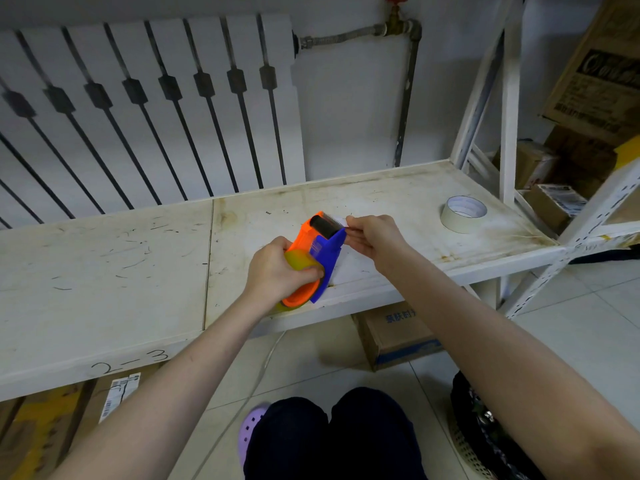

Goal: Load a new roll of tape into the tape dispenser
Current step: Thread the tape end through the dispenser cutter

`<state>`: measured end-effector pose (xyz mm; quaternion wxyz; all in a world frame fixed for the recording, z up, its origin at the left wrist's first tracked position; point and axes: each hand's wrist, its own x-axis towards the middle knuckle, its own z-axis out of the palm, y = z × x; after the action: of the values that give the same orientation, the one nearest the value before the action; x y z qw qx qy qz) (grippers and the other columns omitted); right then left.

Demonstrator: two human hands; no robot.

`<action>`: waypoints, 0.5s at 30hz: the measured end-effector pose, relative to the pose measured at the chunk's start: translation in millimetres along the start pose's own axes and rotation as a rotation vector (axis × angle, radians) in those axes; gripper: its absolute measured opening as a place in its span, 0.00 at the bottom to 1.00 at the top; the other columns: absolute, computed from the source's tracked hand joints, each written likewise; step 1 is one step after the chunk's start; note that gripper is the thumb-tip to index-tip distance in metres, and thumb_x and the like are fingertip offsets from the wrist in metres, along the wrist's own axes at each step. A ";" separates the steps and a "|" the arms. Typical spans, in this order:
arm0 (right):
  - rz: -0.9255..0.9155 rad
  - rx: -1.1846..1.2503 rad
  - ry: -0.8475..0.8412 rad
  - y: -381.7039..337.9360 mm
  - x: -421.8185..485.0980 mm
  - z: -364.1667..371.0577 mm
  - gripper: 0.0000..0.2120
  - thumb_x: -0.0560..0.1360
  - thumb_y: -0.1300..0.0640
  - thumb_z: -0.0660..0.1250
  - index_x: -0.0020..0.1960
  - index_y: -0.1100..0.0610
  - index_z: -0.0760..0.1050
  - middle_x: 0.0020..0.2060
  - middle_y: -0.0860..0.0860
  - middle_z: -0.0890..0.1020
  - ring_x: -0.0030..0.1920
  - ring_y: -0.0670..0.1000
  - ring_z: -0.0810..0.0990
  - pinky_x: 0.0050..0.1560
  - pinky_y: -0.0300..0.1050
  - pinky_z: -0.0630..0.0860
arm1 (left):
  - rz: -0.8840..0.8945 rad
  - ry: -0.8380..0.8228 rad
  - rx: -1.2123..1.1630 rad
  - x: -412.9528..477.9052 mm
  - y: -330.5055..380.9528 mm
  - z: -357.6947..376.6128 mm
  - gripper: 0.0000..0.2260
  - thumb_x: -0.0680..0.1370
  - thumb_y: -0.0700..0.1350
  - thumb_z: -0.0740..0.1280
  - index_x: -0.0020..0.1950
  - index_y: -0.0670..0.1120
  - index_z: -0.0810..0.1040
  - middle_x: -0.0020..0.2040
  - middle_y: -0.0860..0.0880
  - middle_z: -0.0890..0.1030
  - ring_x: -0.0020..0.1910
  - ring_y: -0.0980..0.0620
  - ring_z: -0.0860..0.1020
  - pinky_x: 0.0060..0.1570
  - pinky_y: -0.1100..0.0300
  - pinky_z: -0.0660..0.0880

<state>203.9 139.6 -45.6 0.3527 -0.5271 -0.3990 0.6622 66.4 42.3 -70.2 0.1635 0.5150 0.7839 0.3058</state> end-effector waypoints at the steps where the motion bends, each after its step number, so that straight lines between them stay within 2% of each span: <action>1: -0.003 0.008 -0.004 -0.5 -0.2 0.5 0.08 0.76 0.63 0.65 0.54 0.64 0.74 0.36 0.55 0.81 0.35 0.47 0.81 0.36 0.36 0.79 | -0.001 -0.006 -0.006 0.1 -0.5 -0.2 0.21 0.65 0.55 0.76 0.51 0.48 0.72 0.45 0.52 0.76 0.43 0.52 0.74 0.33 0.65 0.68; 4: 0.032 0.031 -0.020 -1.4 2.0 1.0 0.05 0.76 0.64 0.65 0.51 0.63 0.74 0.35 0.55 0.81 0.34 0.47 0.80 0.37 0.36 0.79 | -0.009 -0.017 -0.029 0.0 -1.1 -1.8 0.22 0.64 0.55 0.76 0.50 0.48 0.71 0.45 0.51 0.76 0.42 0.52 0.74 0.33 0.64 0.68; 7: 0.201 0.069 -0.091 5.2 5.2 2.6 0.05 0.77 0.64 0.62 0.43 0.63 0.73 0.25 0.53 0.80 0.24 0.45 0.79 0.26 0.34 0.77 | -0.030 0.000 -0.101 0.3 -6.4 -2.3 0.24 0.63 0.53 0.78 0.50 0.45 0.71 0.44 0.51 0.76 0.43 0.50 0.75 0.35 0.60 0.71; 9: 0.261 0.020 -0.157 17.1 5.5 5.3 0.05 0.76 0.64 0.63 0.41 0.62 0.73 0.22 0.52 0.80 0.22 0.45 0.79 0.25 0.34 0.78 | -0.050 0.020 -0.165 -0.5 -10.5 -2.6 0.24 0.63 0.53 0.78 0.50 0.45 0.70 0.43 0.52 0.76 0.43 0.50 0.75 0.35 0.60 0.70; 12: 0.250 0.022 -0.191 24.3 6.4 9.6 0.04 0.75 0.61 0.67 0.43 0.62 0.75 0.24 0.53 0.82 0.24 0.45 0.80 0.29 0.36 0.79 | -0.046 0.009 -0.200 -1.2 -13.4 -2.8 0.24 0.63 0.53 0.78 0.51 0.47 0.71 0.46 0.52 0.77 0.46 0.51 0.76 0.38 0.60 0.71; 15: 0.191 0.045 -0.178 17.9 9.6 7.9 0.05 0.75 0.60 0.68 0.42 0.61 0.75 0.24 0.51 0.80 0.23 0.44 0.78 0.26 0.34 0.77 | -0.049 -0.010 -0.197 -0.3 -11.7 -3.7 0.24 0.63 0.53 0.78 0.51 0.48 0.70 0.47 0.52 0.76 0.46 0.51 0.75 0.35 0.63 0.69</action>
<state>193.5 139.1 -64.7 0.2632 -0.4938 -0.3617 0.7457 56.2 37.6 -75.0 0.2247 0.4787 0.7614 0.3749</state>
